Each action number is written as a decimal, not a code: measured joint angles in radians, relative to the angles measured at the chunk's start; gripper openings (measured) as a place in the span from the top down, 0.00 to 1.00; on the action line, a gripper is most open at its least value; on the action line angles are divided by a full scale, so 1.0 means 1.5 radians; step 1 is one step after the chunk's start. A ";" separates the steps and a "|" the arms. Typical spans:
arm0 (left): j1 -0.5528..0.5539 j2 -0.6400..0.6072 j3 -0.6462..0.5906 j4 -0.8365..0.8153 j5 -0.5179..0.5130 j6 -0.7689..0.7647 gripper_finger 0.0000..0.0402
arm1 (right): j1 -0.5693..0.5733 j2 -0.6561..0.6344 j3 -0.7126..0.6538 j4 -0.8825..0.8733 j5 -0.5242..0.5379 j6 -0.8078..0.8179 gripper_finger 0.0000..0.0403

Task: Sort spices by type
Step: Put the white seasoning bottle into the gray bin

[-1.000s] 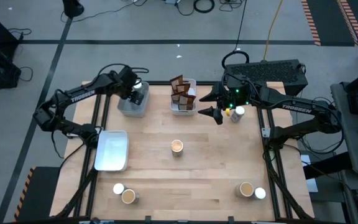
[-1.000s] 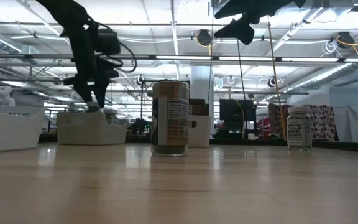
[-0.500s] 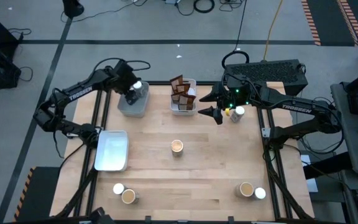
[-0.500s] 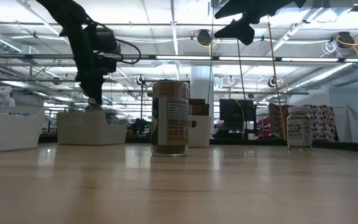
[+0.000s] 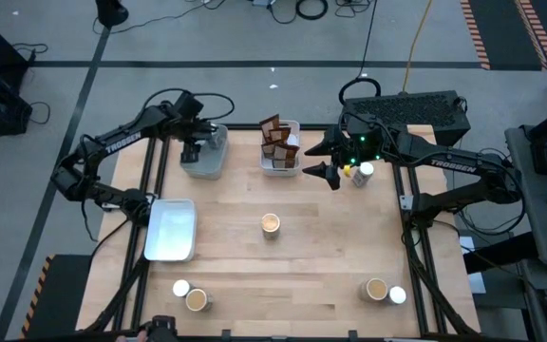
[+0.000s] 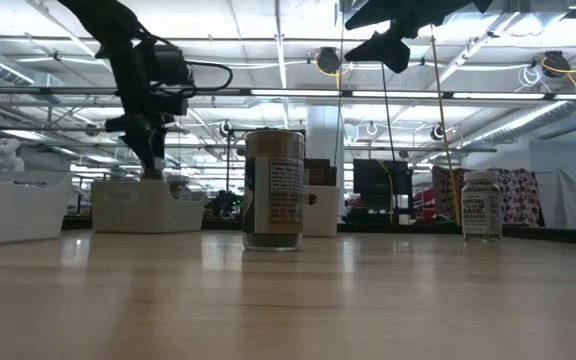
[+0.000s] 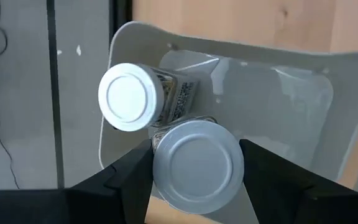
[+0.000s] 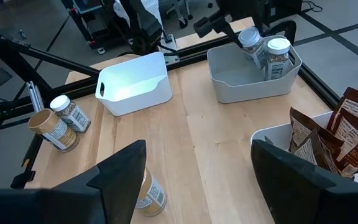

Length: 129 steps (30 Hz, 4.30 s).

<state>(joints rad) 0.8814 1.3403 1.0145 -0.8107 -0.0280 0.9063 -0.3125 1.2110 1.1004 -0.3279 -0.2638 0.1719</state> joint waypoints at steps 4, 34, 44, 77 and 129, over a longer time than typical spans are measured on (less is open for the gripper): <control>0.000 0.008 -0.004 -0.021 -0.010 0.016 0.45 | 0.000 0.000 0.000 0.000 0.000 0.000 0.32; -0.022 0.054 -0.005 0.002 -0.096 0.046 0.44 | 0.000 0.000 0.000 -0.006 0.000 -0.005 0.32; -0.022 0.054 -0.005 0.013 -0.136 0.041 0.26 | 0.000 0.000 0.000 -0.018 0.000 -0.005 0.32; -0.075 -0.001 0.080 0.041 -0.163 -0.081 0.22 | 0.000 0.000 0.000 -0.037 -0.001 0.012 0.32; -0.464 0.558 0.634 0.453 0.131 -0.431 0.22 | 0.001 -0.299 0.000 -0.537 0.246 0.199 0.32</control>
<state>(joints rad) 0.1850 2.1772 1.9650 -0.1315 0.1690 0.2601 -0.3115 0.7628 1.1004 -1.1336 0.1052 0.4702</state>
